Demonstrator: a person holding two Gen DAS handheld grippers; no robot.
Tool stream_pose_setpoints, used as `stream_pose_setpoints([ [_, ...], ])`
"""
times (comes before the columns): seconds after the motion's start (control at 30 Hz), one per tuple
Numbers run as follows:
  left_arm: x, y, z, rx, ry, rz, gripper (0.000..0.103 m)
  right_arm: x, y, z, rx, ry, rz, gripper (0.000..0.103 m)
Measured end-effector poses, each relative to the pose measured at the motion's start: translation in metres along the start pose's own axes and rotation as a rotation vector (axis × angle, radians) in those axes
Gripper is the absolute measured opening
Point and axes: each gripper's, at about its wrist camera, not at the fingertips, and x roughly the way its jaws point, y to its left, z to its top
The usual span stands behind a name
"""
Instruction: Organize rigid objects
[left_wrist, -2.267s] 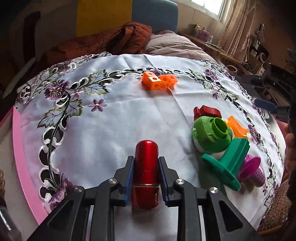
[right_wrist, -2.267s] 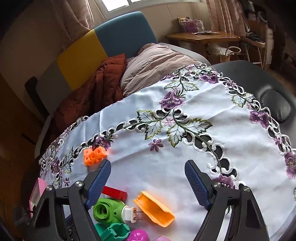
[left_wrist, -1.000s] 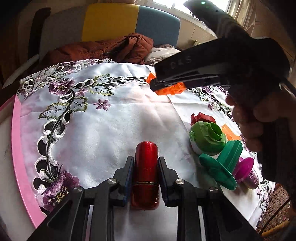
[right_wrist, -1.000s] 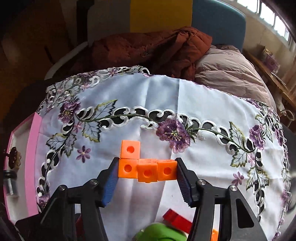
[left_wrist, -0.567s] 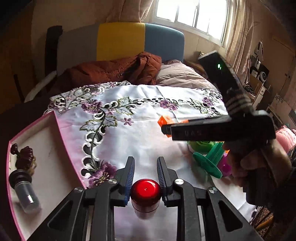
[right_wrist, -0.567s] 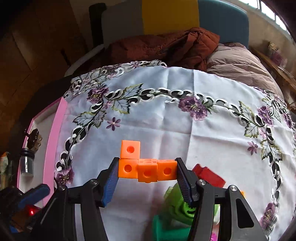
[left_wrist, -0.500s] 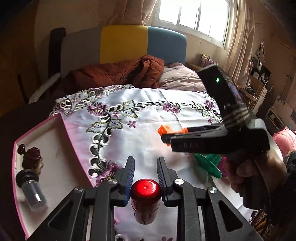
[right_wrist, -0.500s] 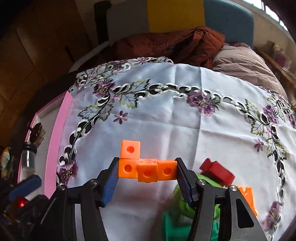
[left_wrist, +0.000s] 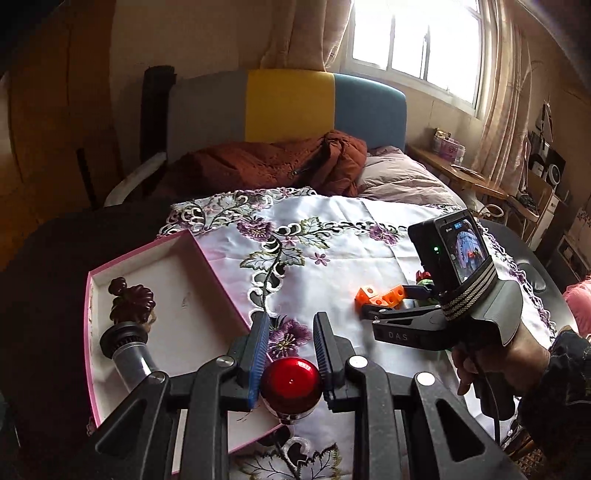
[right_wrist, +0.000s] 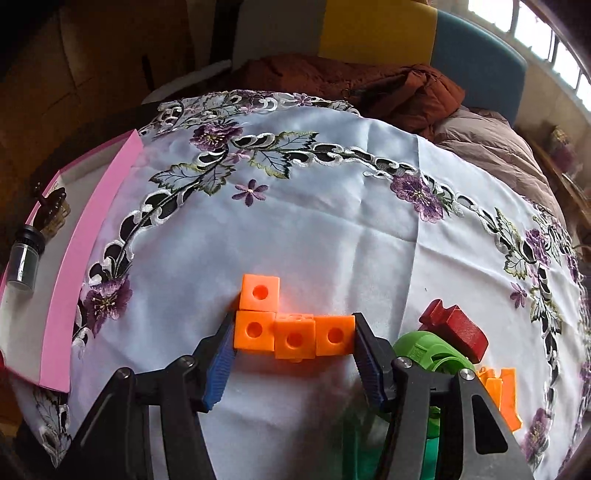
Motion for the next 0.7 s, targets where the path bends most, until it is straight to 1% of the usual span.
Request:
stream_pose_setpoints([
  [0.33, -0.015, 0.020, -0.004, 0.003, -0.024, 0.117, 0.024, 0.000, 0.004, -0.003, -0.026, -0.012, -0.029, 0.060],
  [0.53, -0.023, 0.029, -0.007, 0.002, -0.031, 0.154, 0.024, -0.001, 0.003, -0.004, -0.023, -0.026, -0.027, 0.060],
  [0.7, -0.026, 0.037, -0.010, -0.011, -0.027, 0.171, 0.024, -0.001, 0.004, -0.005, -0.031, -0.039, -0.032, 0.060],
])
